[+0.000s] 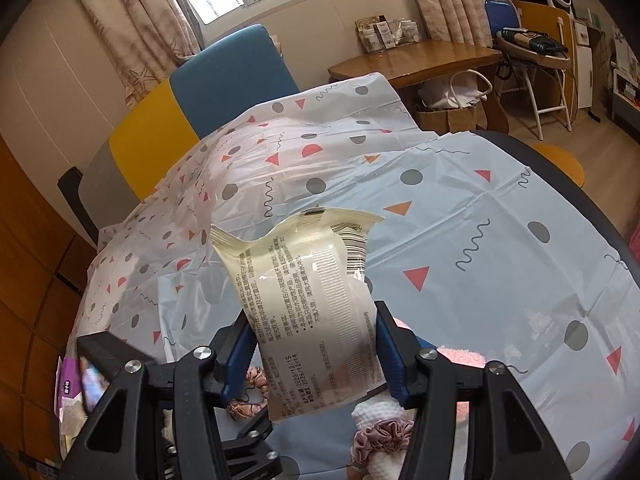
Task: Organize soft objects
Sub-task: 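Grasp the brown satin scrunchie with the left tool while the right tool holds the package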
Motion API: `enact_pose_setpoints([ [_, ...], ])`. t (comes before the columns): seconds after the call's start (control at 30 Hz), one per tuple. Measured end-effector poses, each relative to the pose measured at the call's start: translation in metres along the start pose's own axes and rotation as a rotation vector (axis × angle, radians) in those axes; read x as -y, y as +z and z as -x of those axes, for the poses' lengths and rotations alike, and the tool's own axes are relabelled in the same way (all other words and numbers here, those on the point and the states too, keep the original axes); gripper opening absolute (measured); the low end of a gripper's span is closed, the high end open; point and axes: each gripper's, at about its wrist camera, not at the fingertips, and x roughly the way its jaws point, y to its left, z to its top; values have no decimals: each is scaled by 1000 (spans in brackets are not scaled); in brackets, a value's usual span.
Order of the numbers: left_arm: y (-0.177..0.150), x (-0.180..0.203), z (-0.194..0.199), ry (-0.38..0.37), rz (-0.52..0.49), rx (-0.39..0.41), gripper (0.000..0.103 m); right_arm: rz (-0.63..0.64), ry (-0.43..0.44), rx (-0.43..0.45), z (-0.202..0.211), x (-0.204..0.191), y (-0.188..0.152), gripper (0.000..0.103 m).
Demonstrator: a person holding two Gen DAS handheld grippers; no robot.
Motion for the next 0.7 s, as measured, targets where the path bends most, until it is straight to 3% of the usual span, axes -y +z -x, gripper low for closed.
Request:
enact_pose_setpoints([
  [0.07,-1,-3,5,-13,8,17,31,10,-6,-8,-3,-1,-1,56],
  [0.13,-4,-4,10,-35,-13,18,16,24,-6,-9,-4,-3,-1,56],
  [0.27,-16,-12,30,-66,7,43,14,74,-10,-20,-9,-11,-4,56],
  [0.33,-22,-12,50,-62,-5,96,14,93,-12,-45,-16,-14,-7,56],
  [0.53,-28,-25,111,-50,19,235,14,215,-14,-180,-47,-35,-29,56],
  [0.7,-15,-48,135,-41,69,277,14,319,-25,-301,-75,-53,-55,56],
])
